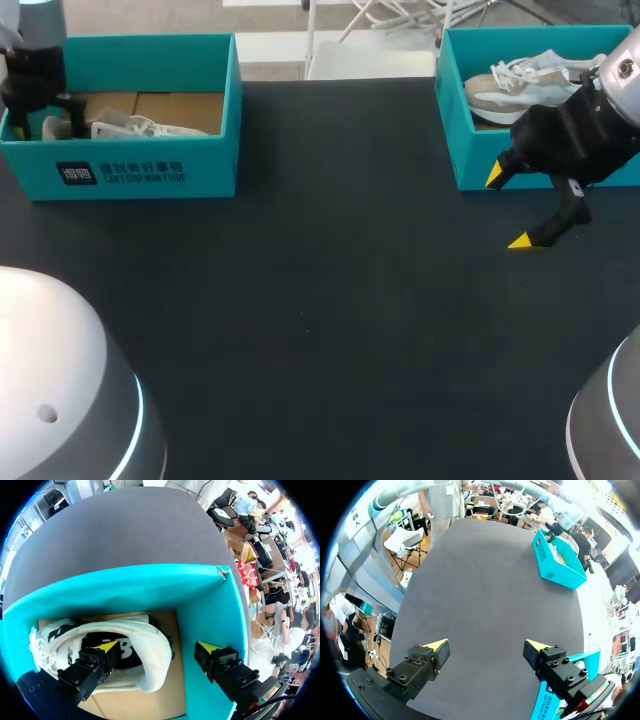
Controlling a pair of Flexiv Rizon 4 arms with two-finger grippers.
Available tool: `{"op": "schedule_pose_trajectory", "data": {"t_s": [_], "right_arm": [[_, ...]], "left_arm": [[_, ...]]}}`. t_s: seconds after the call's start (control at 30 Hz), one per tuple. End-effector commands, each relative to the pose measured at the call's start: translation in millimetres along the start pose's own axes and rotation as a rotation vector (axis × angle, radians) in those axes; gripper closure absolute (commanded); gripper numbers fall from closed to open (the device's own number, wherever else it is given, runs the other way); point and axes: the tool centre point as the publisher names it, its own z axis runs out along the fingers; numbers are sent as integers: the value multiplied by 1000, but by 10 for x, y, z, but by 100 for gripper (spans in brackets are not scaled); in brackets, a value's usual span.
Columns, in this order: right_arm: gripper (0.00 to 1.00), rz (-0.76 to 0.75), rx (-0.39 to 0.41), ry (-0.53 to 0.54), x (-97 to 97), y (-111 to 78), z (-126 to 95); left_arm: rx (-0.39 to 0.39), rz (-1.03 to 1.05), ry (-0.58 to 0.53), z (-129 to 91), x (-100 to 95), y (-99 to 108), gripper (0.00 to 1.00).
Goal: Take the shoe out of the shoebox, open the shoe tongue, remove and reinsert the insole, then place the shoe into the shoebox
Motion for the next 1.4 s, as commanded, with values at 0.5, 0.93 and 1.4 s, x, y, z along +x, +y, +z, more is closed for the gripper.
{"op": "schedule_pose_trajectory", "data": {"t_s": [0.5,0.93,1.4], "right_arm": [[0,1,2,2,-13,6,16],[0,220,-29,-98,-454,-123,-144],[0,537,-58,-269,-968,-310,-316]], "left_arm": [[-34,10,-85,-764,3,-386,0],[-55,-32,-169,-1165,-92,-771,0],[-55,-32,-169,-1165,-92,-771,0]]}}
